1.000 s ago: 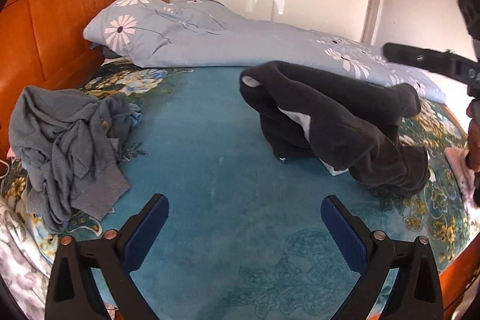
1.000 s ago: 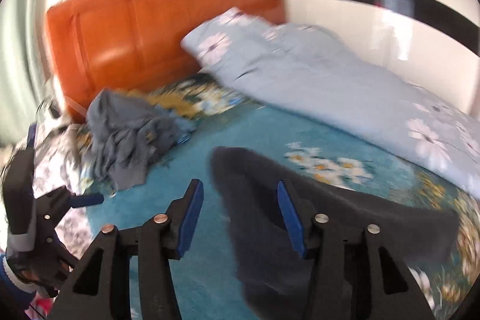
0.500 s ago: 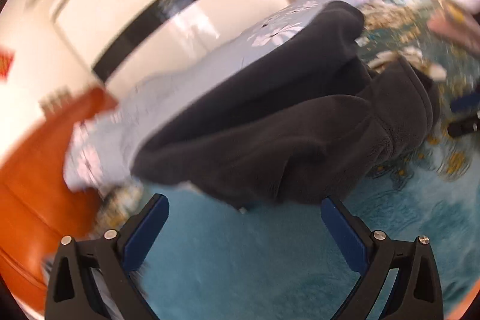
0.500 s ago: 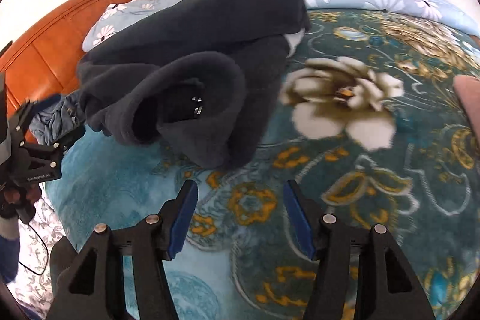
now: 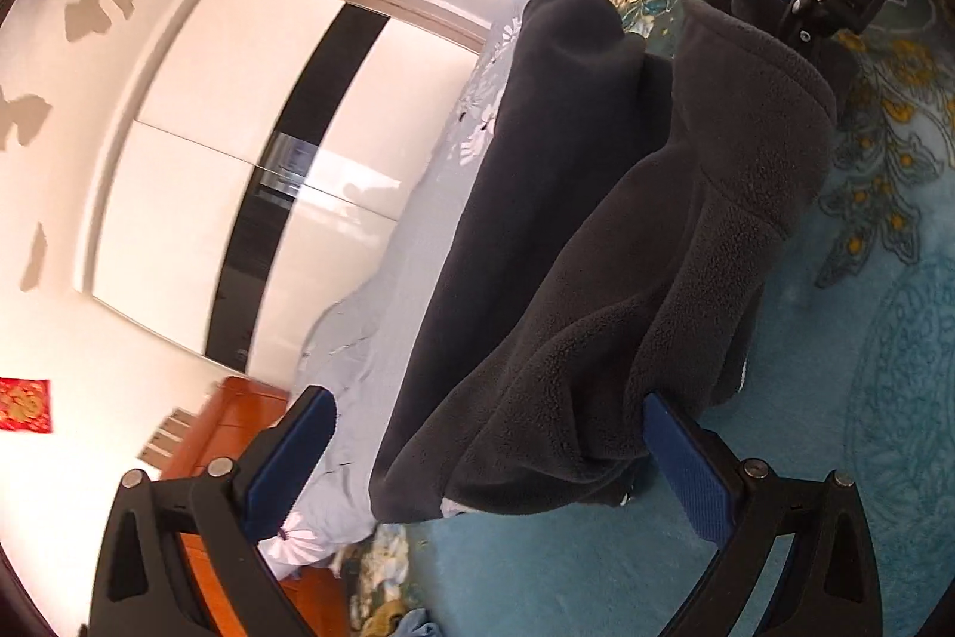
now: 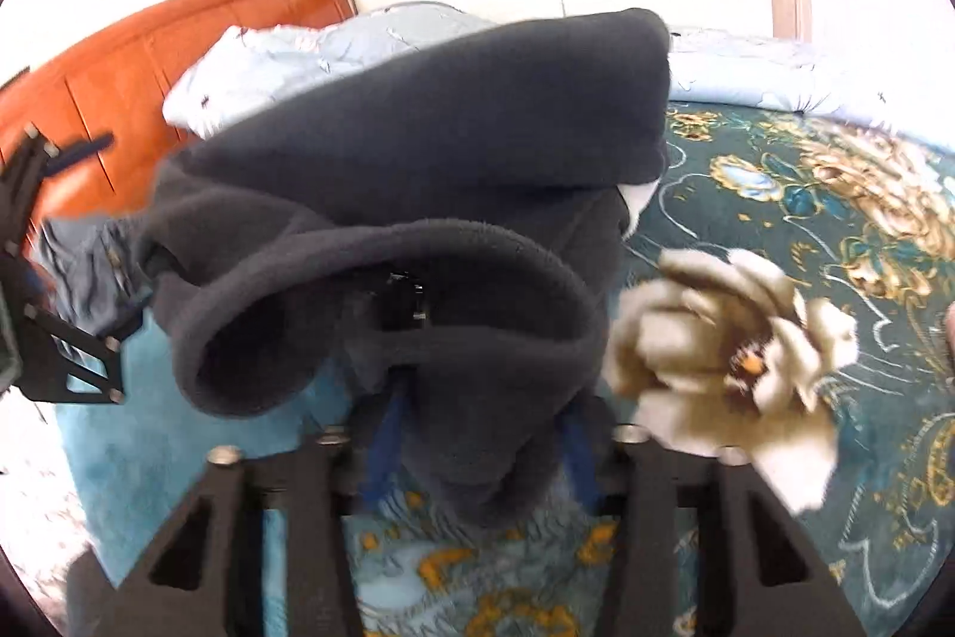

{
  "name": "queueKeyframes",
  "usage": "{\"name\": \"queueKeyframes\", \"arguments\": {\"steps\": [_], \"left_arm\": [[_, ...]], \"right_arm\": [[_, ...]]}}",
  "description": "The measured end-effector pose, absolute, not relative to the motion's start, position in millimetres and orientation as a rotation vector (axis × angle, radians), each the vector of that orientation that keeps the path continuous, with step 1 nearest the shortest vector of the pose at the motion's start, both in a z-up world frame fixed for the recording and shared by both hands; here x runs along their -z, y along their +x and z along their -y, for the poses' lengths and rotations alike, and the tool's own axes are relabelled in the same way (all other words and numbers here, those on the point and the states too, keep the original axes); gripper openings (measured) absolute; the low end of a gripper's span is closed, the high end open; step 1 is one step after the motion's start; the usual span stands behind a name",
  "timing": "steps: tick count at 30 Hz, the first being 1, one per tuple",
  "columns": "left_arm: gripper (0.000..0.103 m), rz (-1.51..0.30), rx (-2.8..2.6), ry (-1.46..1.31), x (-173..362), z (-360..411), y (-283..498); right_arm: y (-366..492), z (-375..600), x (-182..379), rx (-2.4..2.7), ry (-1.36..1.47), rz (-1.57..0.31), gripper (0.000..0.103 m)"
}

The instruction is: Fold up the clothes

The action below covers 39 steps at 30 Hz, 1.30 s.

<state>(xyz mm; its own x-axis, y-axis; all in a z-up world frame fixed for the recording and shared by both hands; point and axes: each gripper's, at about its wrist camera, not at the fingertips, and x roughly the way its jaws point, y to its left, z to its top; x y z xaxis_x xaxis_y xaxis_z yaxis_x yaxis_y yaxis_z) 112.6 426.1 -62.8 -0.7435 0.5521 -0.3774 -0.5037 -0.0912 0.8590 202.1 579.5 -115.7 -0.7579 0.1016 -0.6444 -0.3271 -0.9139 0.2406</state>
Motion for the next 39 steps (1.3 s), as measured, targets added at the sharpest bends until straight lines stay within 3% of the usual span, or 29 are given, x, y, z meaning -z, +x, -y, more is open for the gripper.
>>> {"name": "queueKeyframes", "arguments": {"steps": [3, 5, 9, 11, 13, 15, 34, 39], "left_arm": [[0.101, -1.459, -1.857, 0.027, 58.1, -434.6, 101.9], [0.089, -1.41, -1.835, -0.066, 55.8, -439.4, 95.4], [0.05, -1.264, -1.893, -0.204, 38.4, -442.8, 81.4], [0.039, -1.187, -1.962, -0.231, 23.2, -442.1, 75.4], [0.017, -1.106, -2.029, -0.257, 8.0, -441.4, 69.4], [0.007, -1.024, -2.093, -0.284, -7.2, -440.7, 63.4], [0.001, -0.372, -2.337, 0.039, -246.2, -289.4, 136.6], [0.001, -0.401, -2.315, -0.065, -226.7, -289.4, 124.6]], "right_arm": [[198.4, -581.2, 103.1, -2.699, -0.931, -0.5, 0.016], [196.6, -582.9, 93.1, -2.697, -0.903, -0.492, 0.013], [198.6, -588.3, 65.2, -2.687, -0.81, -0.489, 0.011], [197.0, -587.2, 49.0, -2.692, -0.774, -0.472, 0.011], [194.6, -585.7, 32.7, -2.697, -0.74, -0.452, 0.01], [195.0, -581.2, 14.8, -2.703, -0.705, -0.412, 0.01], [258.7, -523.0, -160.2, -2.759, -0.34, -0.084, 0.008], [223.9, -519.0, -134.9, -2.754, -0.465, -0.034, 0.008]]}}
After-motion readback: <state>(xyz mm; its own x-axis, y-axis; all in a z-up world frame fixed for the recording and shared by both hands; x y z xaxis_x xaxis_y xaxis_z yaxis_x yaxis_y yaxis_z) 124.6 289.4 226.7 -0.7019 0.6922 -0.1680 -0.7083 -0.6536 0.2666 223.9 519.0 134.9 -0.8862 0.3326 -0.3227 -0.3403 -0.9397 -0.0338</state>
